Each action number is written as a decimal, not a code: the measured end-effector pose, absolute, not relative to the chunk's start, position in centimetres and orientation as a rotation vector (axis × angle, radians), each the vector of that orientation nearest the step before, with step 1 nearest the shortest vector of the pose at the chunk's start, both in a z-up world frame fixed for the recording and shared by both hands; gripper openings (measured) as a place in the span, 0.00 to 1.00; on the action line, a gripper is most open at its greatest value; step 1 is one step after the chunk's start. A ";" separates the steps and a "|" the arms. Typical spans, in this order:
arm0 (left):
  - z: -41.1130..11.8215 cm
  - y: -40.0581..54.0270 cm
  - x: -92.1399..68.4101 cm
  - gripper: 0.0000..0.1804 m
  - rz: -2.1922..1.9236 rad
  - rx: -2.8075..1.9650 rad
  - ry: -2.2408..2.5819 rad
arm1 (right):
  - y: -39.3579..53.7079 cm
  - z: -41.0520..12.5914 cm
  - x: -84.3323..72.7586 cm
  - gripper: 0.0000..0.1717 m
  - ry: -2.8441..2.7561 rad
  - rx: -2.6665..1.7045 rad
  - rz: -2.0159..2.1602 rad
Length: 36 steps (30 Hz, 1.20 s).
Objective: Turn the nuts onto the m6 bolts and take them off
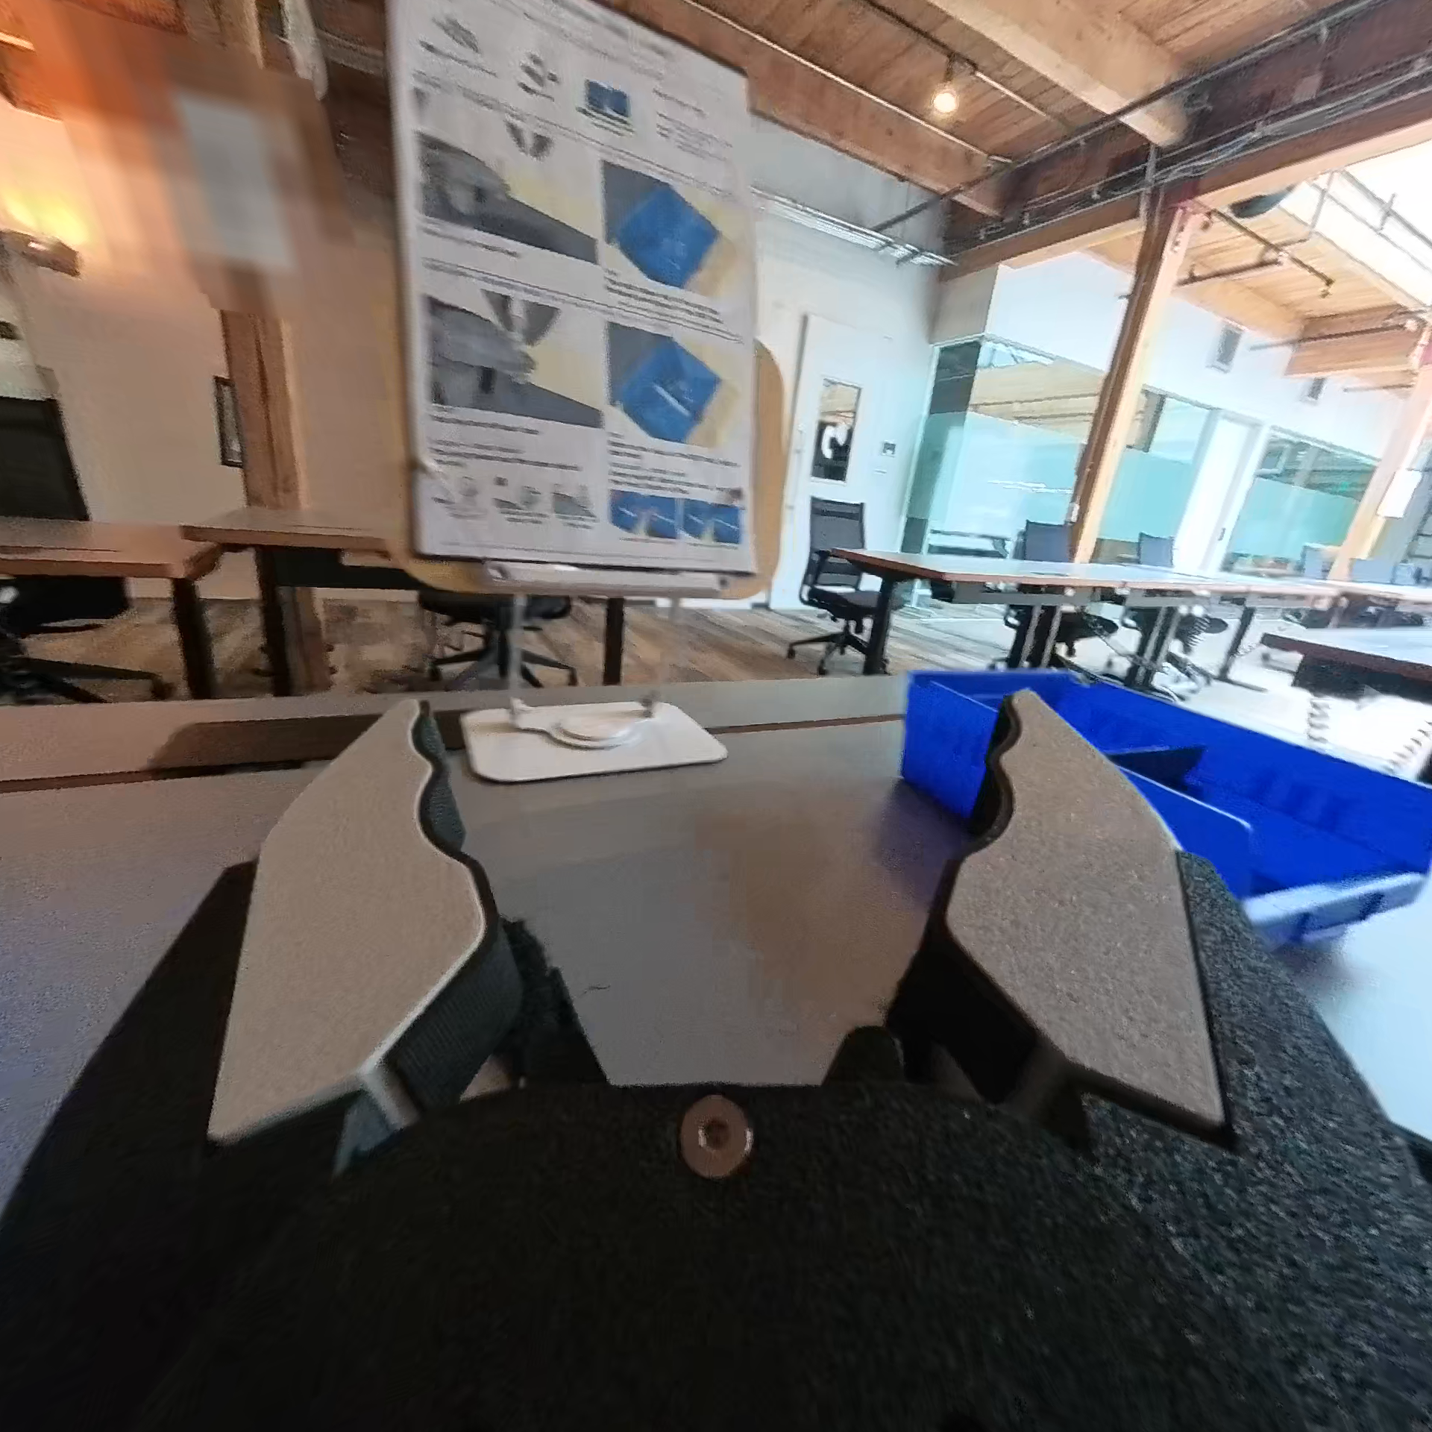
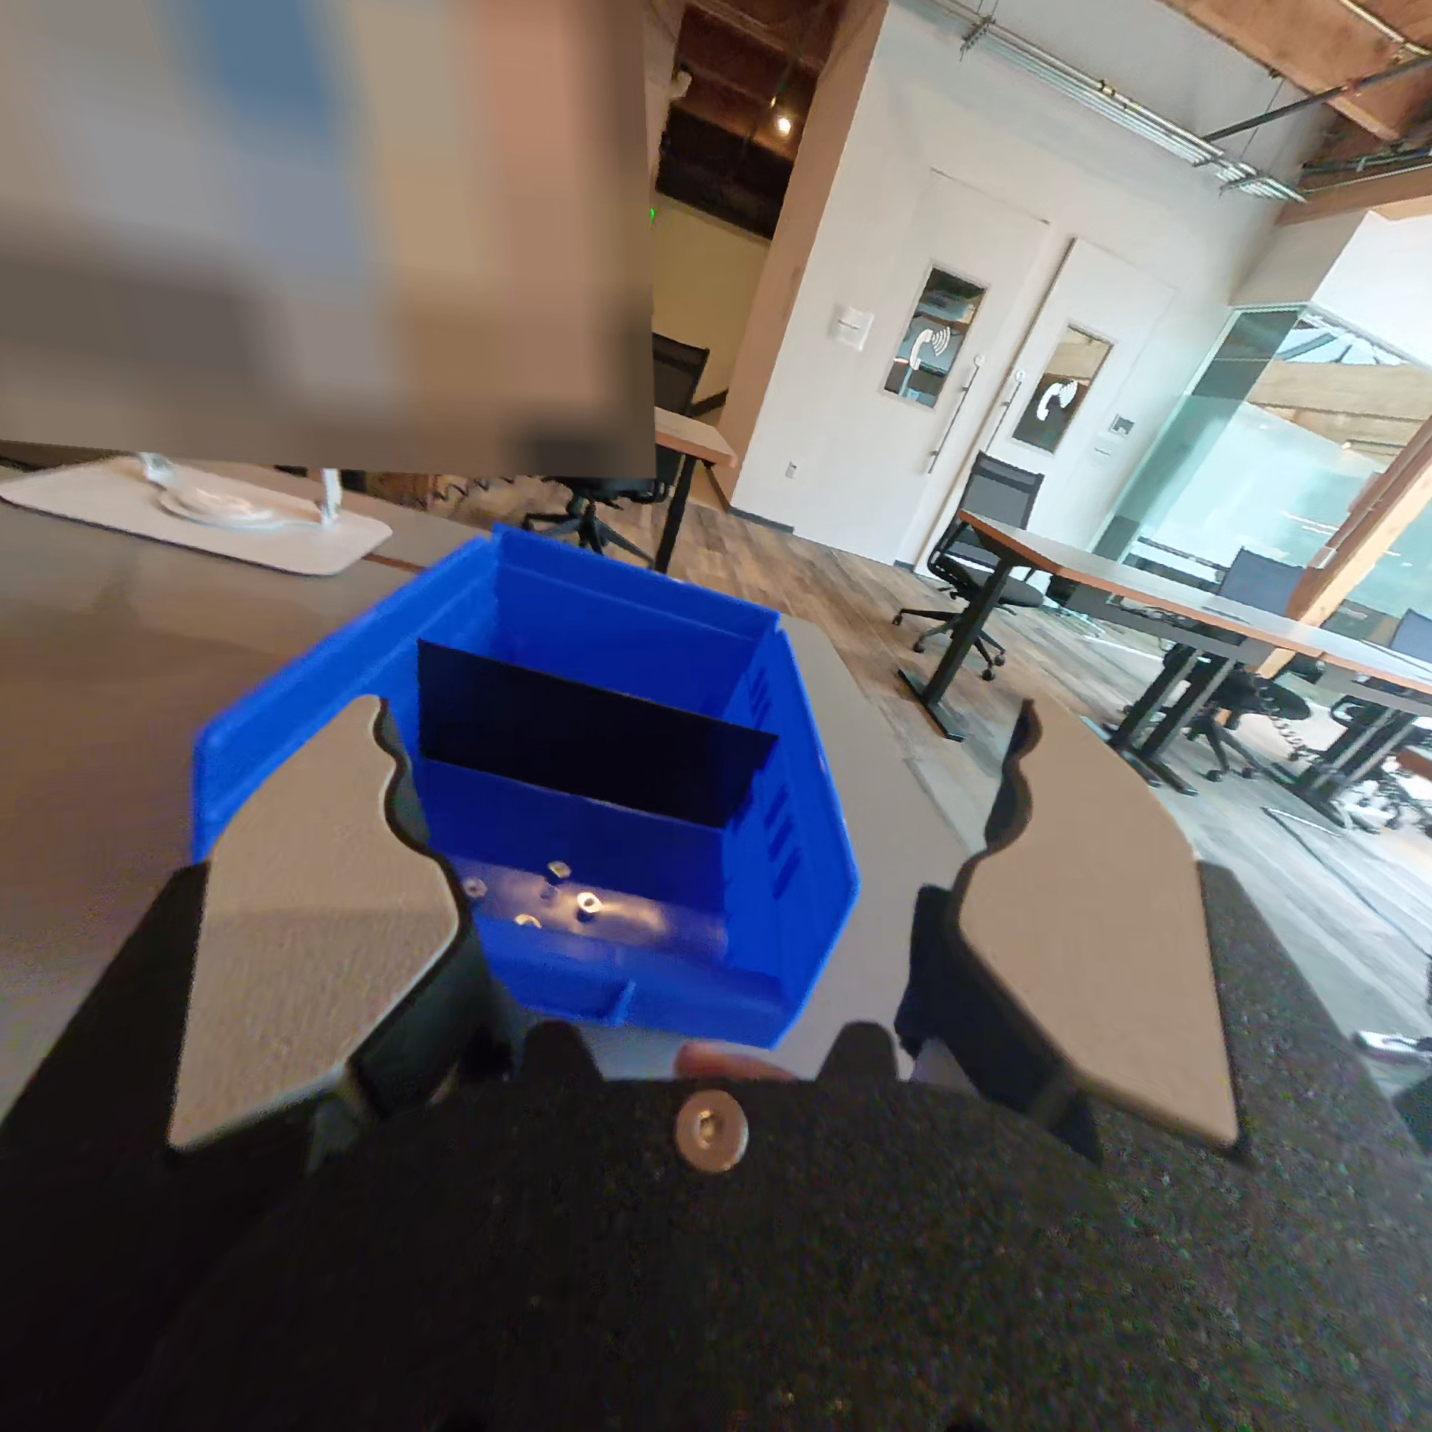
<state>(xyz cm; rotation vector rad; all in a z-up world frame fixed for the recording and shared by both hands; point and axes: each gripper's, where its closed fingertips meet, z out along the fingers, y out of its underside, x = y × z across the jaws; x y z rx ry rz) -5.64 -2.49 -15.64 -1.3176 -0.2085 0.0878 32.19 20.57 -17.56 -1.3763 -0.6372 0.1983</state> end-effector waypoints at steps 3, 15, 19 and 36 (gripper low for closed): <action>-17.6 1.3 0.0 0.70 0.034 -1.399 -0.110 | 21.3 -19.2 33.2 0.78 -0.673 -1.413 0.168; -24.6 13.5 16.2 0.59 -0.117 -1.707 0.270 | 25.8 -23.7 37.0 0.64 -0.524 -1.610 0.231; -26.7 16.5 17.2 0.54 -0.044 -1.828 0.305 | 27.3 -25.2 36.9 0.62 -0.522 -1.666 0.235; -28.6 19.3 19.2 0.23 0.190 -1.901 0.533 | 29.5 -26.9 33.9 0.27 -0.689 -1.764 0.171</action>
